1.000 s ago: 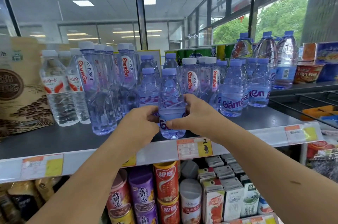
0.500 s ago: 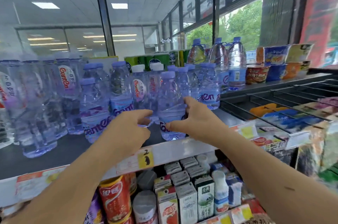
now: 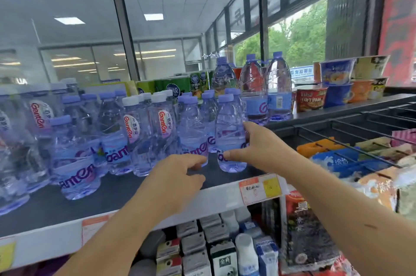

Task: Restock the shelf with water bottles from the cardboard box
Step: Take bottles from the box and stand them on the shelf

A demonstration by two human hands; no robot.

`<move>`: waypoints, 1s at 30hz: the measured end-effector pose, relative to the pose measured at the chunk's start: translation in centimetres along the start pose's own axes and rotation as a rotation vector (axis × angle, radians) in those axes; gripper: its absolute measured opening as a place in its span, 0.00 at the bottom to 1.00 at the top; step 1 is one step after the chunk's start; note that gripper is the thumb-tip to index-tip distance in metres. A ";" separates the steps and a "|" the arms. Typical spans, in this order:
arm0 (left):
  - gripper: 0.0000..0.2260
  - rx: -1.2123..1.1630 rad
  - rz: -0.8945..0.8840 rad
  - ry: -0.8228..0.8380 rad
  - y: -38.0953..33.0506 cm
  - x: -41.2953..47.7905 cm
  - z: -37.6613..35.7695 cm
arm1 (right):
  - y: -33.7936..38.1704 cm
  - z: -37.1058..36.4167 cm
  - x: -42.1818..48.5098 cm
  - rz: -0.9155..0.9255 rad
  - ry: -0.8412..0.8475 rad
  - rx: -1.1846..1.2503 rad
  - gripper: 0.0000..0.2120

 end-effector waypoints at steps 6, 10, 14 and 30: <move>0.19 -0.009 0.042 -0.008 1.6 -0.4 0.4 | 0.6 -0.5 2.7 0.006 -0.042 -0.029 0.34; 0.19 -0.009 0.048 -0.021 2.7 -0.7 1.0 | 0.6 -0.8 3.2 0.000 -0.069 -0.053 0.31; 0.18 -0.019 0.043 -0.029 3.2 -1.0 1.4 | 0.4 -0.8 3.3 -0.013 -0.099 -0.076 0.32; 0.16 -0.079 0.085 -0.111 8.8 -7.5 6.3 | 10.9 -5.0 -2.7 0.128 -0.250 -0.044 0.20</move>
Point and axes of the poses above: each hand's wrist, its own x-axis towards the middle knuckle, its own z-axis out of the back of the hand, y = z × x, the point moved 10 cm from there along x, towards the middle knuckle, and after that the axes turned 14 degrees about y, right-handed, at the moved point
